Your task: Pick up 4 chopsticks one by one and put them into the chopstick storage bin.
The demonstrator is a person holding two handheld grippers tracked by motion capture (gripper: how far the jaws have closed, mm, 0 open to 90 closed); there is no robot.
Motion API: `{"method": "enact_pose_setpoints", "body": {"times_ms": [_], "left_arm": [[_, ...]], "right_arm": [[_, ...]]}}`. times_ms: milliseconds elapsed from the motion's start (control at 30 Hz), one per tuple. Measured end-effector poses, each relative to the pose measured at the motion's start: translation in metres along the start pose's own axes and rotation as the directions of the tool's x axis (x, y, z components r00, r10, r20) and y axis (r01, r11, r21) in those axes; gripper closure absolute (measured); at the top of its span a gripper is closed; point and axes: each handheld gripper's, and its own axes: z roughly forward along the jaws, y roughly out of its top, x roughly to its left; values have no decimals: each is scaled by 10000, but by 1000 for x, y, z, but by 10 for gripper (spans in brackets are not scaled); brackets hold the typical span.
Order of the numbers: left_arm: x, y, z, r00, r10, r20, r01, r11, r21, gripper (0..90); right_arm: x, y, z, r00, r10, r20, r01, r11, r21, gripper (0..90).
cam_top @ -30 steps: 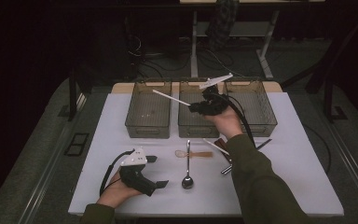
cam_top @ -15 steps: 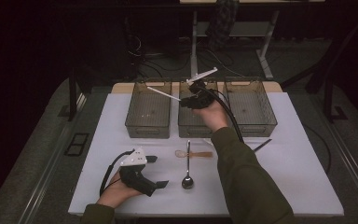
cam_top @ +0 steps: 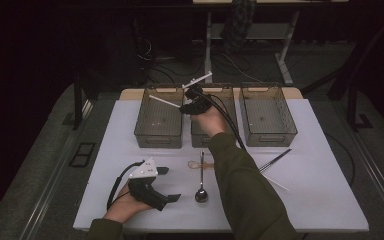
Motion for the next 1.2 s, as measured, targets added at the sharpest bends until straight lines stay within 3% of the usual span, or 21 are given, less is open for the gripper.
{"method": "enact_pose_setpoints", "body": {"times_ms": [667, 833, 1000, 1200], "left_arm": [[0, 0, 1, 10000, 53, 6, -53, 10000, 6, 1], [0, 0, 0, 10000, 61, 38, -61, 10000, -8, 1], [1, 0, 0, 10000, 63, 41, -63, 10000, -18, 1], [0, 0, 0, 10000, 55, 52, -55, 10000, 1, 1]], "right_arm": [[15, 8, 37, 9994, -71, 343, 59, 9994, 348, 850], [21, 12, 45, 9986, -341, 406, 325, 9986, 414, 844], [21, 15, 42, 9994, -191, 279, 193, 9998, -40, 601], [15, 13, 34, 9999, 122, -13, -122, 9999, -50, 513]]}}
